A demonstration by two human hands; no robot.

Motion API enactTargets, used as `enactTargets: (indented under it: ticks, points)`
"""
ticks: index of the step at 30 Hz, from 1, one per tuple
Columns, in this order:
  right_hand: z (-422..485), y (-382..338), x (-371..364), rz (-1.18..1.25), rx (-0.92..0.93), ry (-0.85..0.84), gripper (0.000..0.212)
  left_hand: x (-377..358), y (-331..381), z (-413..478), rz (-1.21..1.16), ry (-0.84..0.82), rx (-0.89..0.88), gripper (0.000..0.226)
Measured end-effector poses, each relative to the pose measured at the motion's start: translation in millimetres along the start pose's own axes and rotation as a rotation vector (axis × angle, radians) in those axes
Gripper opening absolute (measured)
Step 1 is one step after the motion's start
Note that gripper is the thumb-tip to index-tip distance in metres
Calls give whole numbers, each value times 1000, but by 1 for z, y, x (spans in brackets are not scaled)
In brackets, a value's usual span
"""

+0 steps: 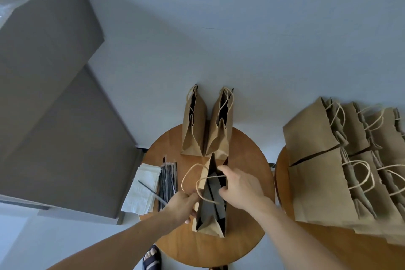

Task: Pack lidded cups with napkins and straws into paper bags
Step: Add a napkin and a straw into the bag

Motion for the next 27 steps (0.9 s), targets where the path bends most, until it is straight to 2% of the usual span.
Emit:
enactTargets:
  ticks: [4, 7, 10, 12, 14, 17, 21, 24, 27]
  points:
    - [8, 7, -6, 291, -43, -111, 50, -12, 7, -2, 72, -15, -19, 28]
    - [10, 17, -14, 536, -128, -189, 57, -28, 17, -3, 171, -112, -89, 39]
    - [9, 18, -21, 643, -165, -224, 60, -38, 29, -3, 390, -97, -89, 63]
    - [9, 17, -25, 670, -163, -247, 60, -40, 37, 2, 606, -26, -65, 61]
    - [9, 17, -26, 641, -123, -258, 59, -37, 47, 9, 764, 59, -58, 41]
    - [7, 18, -17, 513, -5, -192, 59, -31, 53, 16, 802, 109, -66, 20]
    - [6, 16, 26, 72, 295, 296, 66, -15, 56, 24, 800, 99, -92, 36]
    - [24, 17, 32, -57, 370, 285, 62, -4, 70, 34, 870, 87, -168, 31]
    - [44, 20, 32, -116, 383, 226, 40, 7, 85, 48, 860, 81, -241, 22]
Point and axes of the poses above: each hand's wrist, its own z-axis towards the middle knuckle, its own x-axis out of the back of the hand, y = z × x, the point moved 9 cm from there along z, towards the middle knuckle, and after that the axes turned 15 degrees about -x, right-handed, at the moved point
